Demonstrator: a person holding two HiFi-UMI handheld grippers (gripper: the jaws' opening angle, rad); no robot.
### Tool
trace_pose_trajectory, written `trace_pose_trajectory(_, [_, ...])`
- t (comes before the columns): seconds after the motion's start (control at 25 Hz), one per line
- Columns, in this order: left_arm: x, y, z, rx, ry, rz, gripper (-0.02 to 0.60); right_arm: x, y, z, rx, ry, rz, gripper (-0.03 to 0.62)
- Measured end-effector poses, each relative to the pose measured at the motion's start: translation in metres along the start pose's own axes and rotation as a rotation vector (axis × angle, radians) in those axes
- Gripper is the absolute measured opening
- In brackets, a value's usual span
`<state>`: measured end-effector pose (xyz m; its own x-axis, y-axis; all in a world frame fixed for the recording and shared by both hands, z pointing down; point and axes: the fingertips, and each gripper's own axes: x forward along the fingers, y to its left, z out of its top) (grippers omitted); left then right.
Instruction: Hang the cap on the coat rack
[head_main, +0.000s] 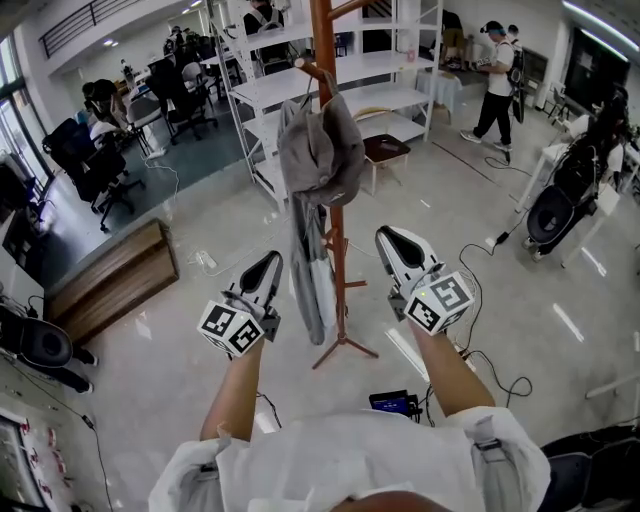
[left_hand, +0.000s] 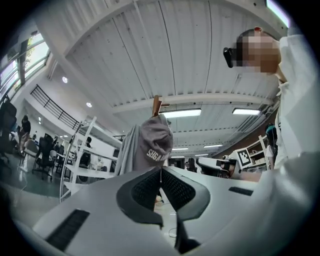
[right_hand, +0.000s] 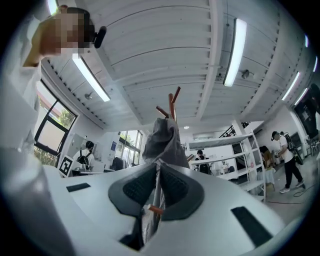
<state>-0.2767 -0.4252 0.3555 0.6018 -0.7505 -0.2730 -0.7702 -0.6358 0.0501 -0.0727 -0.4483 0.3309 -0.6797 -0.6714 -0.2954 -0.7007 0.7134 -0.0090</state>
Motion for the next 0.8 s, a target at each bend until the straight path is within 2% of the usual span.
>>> trace_pose_trajectory(0.16, [-0.023,-0.013,-0.048,-0.08,0.036,0.016,0.02,-0.022,0.02,-0.058,-0.004,0.117,-0.029,0.031])
trace_pose_trajectory(0.32, [-0.042,-0.025,-0.092,-0.146,0.094,0.053,0.021,-0.048,0.035,-0.111,0.104,0.187,-0.061,0.031])
trace_pose_trajectory(0.64, [-0.072,-0.053,-0.164,-0.171,0.213,0.079,0.02,-0.097,0.067,-0.195,0.143,0.322,-0.101,0.029])
trace_pose_trajectory(0.8, [-0.088,-0.051,-0.179,-0.177,0.244,0.151,0.02,-0.106,0.069,-0.21,0.147,0.354,-0.127,0.029])
